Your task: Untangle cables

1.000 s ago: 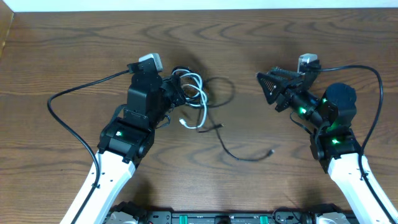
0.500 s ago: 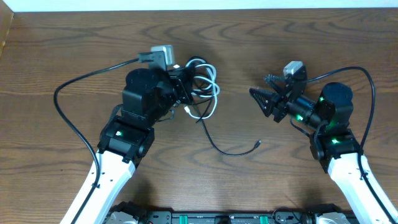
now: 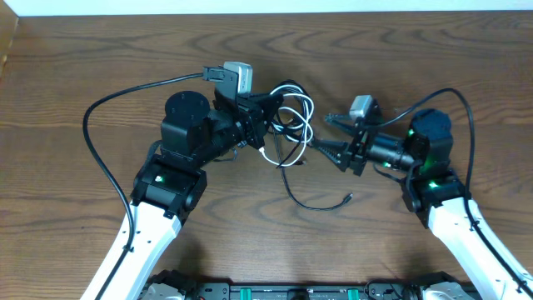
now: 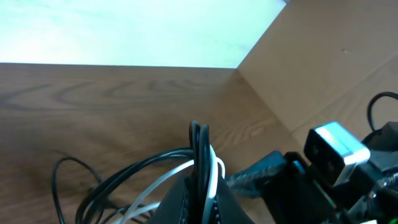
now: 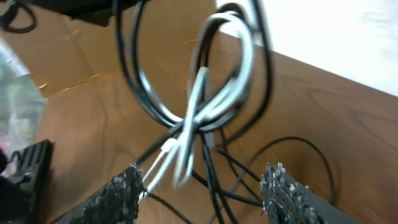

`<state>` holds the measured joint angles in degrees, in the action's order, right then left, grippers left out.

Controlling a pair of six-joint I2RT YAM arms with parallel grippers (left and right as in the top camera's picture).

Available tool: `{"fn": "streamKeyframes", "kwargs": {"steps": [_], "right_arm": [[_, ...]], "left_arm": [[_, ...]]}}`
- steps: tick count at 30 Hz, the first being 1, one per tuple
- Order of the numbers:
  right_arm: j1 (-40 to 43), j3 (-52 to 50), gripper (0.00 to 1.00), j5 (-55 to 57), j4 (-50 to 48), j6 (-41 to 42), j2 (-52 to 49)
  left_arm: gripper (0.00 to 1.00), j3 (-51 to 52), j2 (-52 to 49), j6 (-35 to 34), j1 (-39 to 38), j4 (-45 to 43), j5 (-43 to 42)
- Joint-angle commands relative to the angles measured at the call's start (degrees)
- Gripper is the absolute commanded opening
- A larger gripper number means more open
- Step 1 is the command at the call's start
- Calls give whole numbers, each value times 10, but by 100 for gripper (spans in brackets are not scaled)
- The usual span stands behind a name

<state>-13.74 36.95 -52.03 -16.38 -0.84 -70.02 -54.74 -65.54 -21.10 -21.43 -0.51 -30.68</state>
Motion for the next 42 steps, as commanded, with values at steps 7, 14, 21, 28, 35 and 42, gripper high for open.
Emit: {"fn": "streamKeyframes", "kwargs": {"steps": [7, 14, 21, 28, 35, 42], "right_arm": [[-21, 3, 42, -15, -4, -21, -4], [-21, 3, 18, -31, -5, -20, -4], [-31, 3, 15, -32, -6, -21, -4], [-32, 3, 1, -32, -6, -20, -4], [-32, 3, 1, -30, -23, 20, -4], [-31, 3, 1, -30, -127, 110, 15]], "left_arm": [[8, -9, 1, 10, 1, -10, -46], [7, -9, 1, 9, 1, -9, -50], [7, -9, 1, 9, 1, -12, -64], [7, -9, 1, 9, 1, -12, -64], [7, -9, 1, 9, 2, 0, -24], [7, -9, 1, -15, 2, 93, 130]]}}
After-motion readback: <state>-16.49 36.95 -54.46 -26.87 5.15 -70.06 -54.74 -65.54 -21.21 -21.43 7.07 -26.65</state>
